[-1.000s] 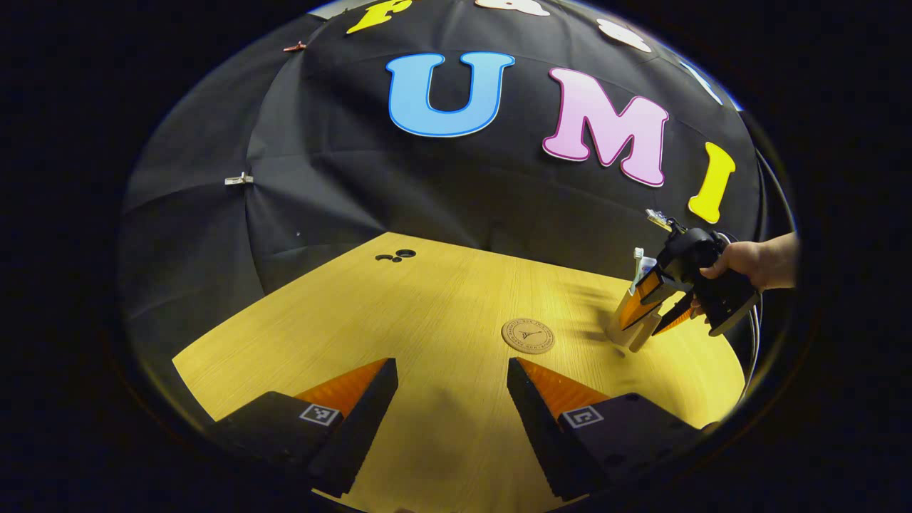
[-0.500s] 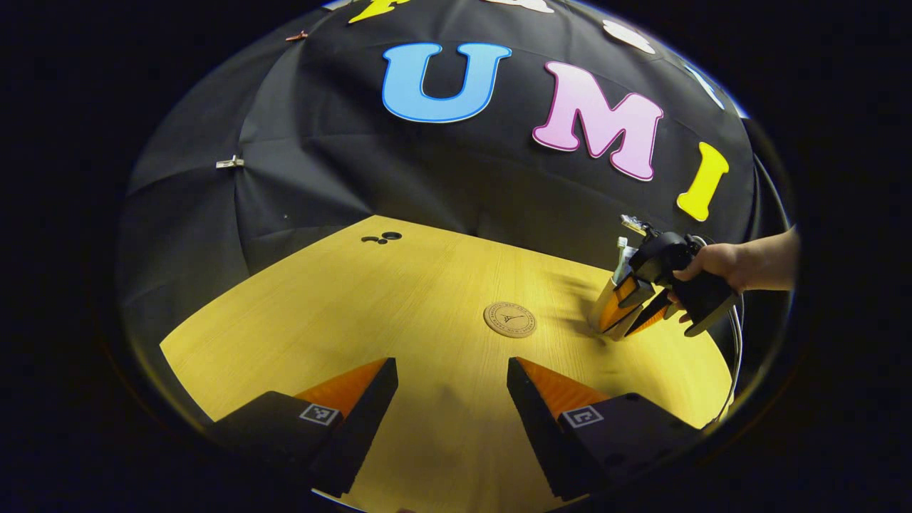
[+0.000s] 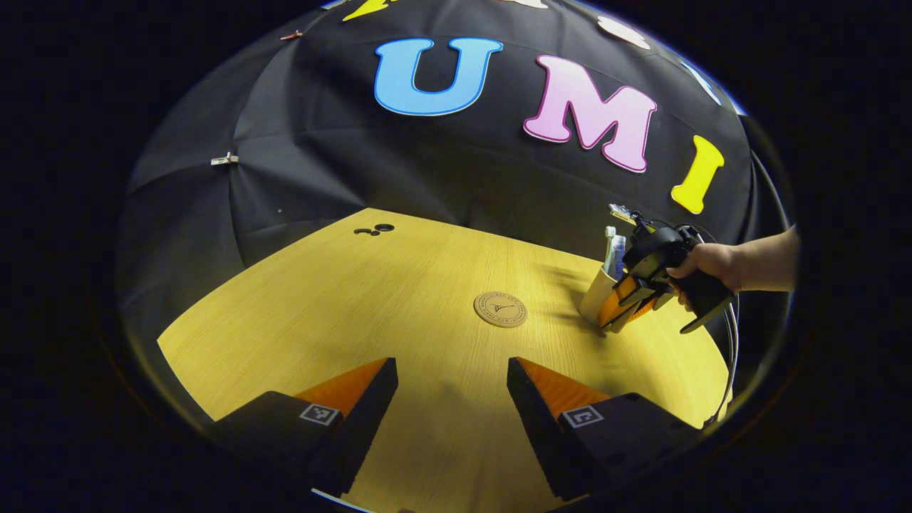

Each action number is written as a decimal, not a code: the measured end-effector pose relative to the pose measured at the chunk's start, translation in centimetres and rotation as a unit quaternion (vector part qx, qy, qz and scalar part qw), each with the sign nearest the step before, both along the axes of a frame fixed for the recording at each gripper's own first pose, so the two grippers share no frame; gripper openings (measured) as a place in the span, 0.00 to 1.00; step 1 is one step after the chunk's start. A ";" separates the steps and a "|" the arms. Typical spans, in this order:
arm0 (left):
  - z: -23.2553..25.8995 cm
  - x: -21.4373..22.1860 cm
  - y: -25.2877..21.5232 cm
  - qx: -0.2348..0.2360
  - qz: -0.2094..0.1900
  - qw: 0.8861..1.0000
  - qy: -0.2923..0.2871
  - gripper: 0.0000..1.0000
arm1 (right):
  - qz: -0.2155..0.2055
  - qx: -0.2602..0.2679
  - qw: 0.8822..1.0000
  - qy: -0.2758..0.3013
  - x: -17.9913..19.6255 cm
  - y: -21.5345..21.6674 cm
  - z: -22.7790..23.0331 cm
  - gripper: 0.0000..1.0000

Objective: Put the toothbrush and toothpaste on the desktop into the cup, then pick up the cup and place it on the coaster on the desktop.

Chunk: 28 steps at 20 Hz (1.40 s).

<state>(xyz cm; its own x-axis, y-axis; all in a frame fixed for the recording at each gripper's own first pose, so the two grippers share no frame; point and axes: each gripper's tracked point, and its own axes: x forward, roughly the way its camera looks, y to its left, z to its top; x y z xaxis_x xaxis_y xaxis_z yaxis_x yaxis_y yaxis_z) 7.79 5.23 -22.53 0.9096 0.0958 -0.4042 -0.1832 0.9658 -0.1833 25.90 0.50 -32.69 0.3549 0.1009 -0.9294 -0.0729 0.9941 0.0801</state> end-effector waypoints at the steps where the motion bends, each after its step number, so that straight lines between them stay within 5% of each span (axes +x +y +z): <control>1: -0.1 0.0 -0.1 0.001 -0.001 1.000 0.000 0.98 | 0.011 -0.004 1.000 -0.005 -0.1 0.0 0.1 0.31; 14: -0.9 -0.7 -1.9 0.001 -0.023 1.000 0.009 0.98 | 0.058 -0.007 0.997 -0.058 0.3 2.5 3.3 0.31; 28: -2.4 -4.7 -1.1 0.002 -0.029 0.999 0.032 0.98 | 0.146 0.013 0.988 -0.053 -0.7 15.1 3.3 0.31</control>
